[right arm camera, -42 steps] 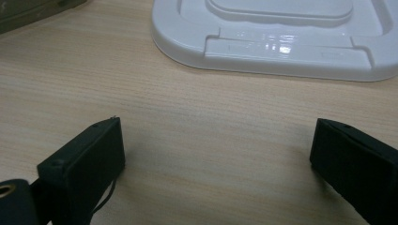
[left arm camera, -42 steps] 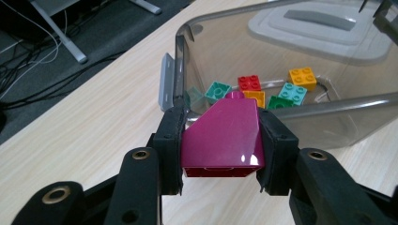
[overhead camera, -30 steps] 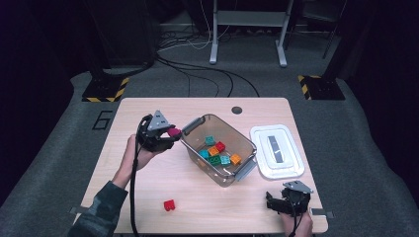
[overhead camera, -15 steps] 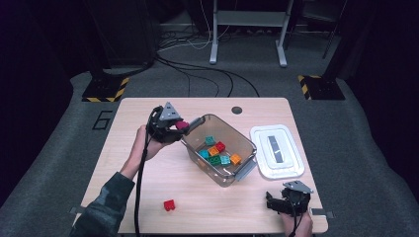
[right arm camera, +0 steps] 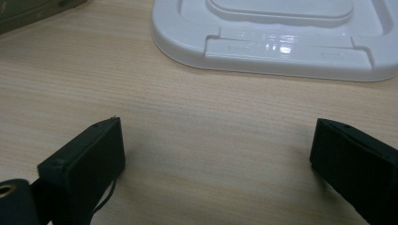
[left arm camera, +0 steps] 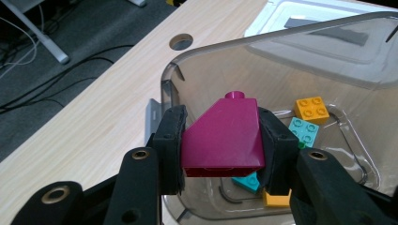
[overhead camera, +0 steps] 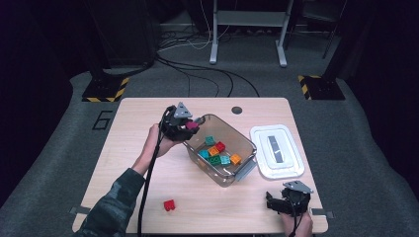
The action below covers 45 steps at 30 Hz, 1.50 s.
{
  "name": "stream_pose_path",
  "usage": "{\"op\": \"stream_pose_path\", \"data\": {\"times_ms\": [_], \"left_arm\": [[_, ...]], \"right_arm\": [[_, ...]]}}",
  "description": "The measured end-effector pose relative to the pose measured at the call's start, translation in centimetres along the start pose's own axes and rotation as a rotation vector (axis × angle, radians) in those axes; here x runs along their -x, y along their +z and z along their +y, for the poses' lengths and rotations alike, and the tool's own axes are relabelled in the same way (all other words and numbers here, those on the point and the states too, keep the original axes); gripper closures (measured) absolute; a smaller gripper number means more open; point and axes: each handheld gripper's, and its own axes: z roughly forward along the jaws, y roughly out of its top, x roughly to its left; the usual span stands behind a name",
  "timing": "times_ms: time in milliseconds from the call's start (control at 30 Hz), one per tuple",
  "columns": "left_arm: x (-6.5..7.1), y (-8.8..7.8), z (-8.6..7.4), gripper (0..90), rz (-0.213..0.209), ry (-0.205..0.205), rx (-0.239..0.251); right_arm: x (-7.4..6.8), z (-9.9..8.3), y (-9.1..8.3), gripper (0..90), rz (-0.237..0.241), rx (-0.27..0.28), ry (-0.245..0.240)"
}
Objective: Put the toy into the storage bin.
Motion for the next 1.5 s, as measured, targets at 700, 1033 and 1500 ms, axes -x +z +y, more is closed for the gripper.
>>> {"op": "stream_pose_path", "data": {"times_ms": [700,1033,1500], "left_arm": [[0.1,1.2,-0.6,30.3,-0.025,-0.055,-0.032],[0.3,-2.3,-2.2,14.4,0.007,-0.068,0.003],[1.0,-5.3,-6.1,6.3,0.033,-0.082,0.027]], "right_arm": [[0.0,0.0,0.0,2.7,0.005,0.001,0.0],[0.0,0.0,0.0,2.7,0.004,0.001,-0.001],[0.0,0.0,0.0,2.7,0.002,0.001,-0.001]]}}
